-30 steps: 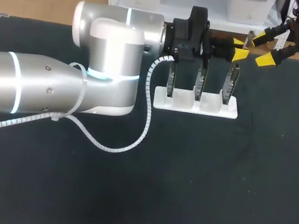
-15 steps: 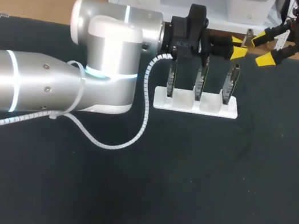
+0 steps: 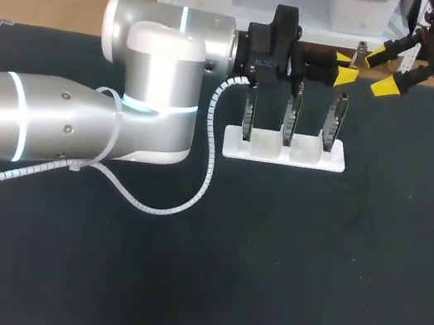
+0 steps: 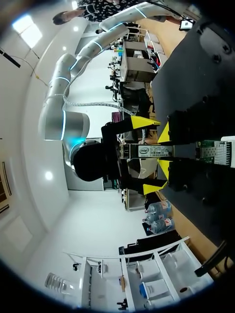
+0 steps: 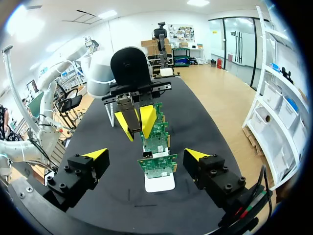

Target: Pick up the optical module with the left hand, and insert it into the network port with the right hand.

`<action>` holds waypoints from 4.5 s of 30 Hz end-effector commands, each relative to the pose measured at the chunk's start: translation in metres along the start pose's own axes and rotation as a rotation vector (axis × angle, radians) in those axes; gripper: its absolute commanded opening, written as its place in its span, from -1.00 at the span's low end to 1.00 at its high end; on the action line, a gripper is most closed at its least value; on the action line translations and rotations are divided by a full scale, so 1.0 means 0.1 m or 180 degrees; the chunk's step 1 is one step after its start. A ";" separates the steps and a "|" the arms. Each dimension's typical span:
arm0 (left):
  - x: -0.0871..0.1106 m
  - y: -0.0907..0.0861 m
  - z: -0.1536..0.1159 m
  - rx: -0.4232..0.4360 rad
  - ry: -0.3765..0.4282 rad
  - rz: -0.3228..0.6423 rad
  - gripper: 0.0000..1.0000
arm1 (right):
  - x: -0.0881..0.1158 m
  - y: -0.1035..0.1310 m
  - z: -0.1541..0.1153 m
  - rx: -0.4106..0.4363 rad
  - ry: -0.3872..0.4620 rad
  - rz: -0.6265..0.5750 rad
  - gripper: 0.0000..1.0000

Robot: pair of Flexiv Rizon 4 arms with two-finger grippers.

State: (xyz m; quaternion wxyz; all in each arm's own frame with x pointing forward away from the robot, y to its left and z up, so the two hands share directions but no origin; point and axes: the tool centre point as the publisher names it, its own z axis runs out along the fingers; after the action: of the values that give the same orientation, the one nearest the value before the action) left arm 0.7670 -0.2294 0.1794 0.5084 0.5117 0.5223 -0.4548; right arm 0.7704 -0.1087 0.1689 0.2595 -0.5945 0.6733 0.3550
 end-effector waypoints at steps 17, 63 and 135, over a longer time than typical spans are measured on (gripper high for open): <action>0.00 0.03 0.01 0.0025 0.0014 -0.0007 -1.00 | -0.34 -0.06 -0.27 0.0243 -0.0126 -0.0245 1.00; 0.00 0.03 0.01 0.0025 0.0014 -0.0007 -1.00 | -0.67 0.18 -0.02 0.0037 -0.0187 -0.0462 -1.00; -0.11 -0.01 -0.36 0.0115 0.0854 -0.0307 1.00 | -0.61 0.11 -0.06 0.0059 -0.0187 -0.0419 -1.00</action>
State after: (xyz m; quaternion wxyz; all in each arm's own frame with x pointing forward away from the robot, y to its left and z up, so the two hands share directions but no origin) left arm 0.7627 -0.1939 0.1872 0.4160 0.5454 0.5922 -0.4229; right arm 0.7686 -0.0754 0.2213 0.3077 -0.6245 0.6280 0.3478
